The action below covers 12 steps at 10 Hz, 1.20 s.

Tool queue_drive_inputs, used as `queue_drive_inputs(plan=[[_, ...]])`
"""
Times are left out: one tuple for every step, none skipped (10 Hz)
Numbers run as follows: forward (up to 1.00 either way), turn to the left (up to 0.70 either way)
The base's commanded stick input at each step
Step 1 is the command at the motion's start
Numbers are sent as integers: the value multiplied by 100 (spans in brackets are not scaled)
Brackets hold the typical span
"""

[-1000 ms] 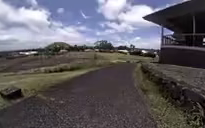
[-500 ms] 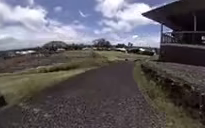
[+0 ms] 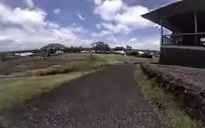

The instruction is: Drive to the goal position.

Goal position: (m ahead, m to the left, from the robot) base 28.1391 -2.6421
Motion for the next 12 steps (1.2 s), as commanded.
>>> queue_drive_inputs(plan=[[70, -21], [70, -11], [70, -3], [70, -3], [70, -4], [70, -8], [70, -5], [70, -6], [70, -16], [70, -27], [70, -23], [70, -13]])
